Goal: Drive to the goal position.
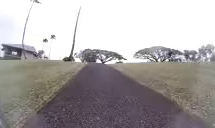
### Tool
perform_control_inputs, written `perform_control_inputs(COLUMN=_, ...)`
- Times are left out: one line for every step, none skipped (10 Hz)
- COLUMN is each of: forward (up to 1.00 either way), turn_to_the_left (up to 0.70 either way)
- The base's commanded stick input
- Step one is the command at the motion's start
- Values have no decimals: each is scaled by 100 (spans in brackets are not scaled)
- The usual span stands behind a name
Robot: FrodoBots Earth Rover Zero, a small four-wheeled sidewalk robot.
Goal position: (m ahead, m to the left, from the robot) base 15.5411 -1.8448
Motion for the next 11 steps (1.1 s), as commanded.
perform_control_inputs(forward=70, turn_to_the_left=0)
perform_control_inputs(forward=70, turn_to_the_left=0)
perform_control_inputs(forward=70, turn_to_the_left=0)
perform_control_inputs(forward=70, turn_to_the_left=0)
perform_control_inputs(forward=70, turn_to_the_left=0)
perform_control_inputs(forward=70, turn_to_the_left=0)
perform_control_inputs(forward=70, turn_to_the_left=0)
perform_control_inputs(forward=70, turn_to_the_left=0)
perform_control_inputs(forward=70, turn_to_the_left=0)
perform_control_inputs(forward=70, turn_to_the_left=0)
perform_control_inputs(forward=70, turn_to_the_left=0)
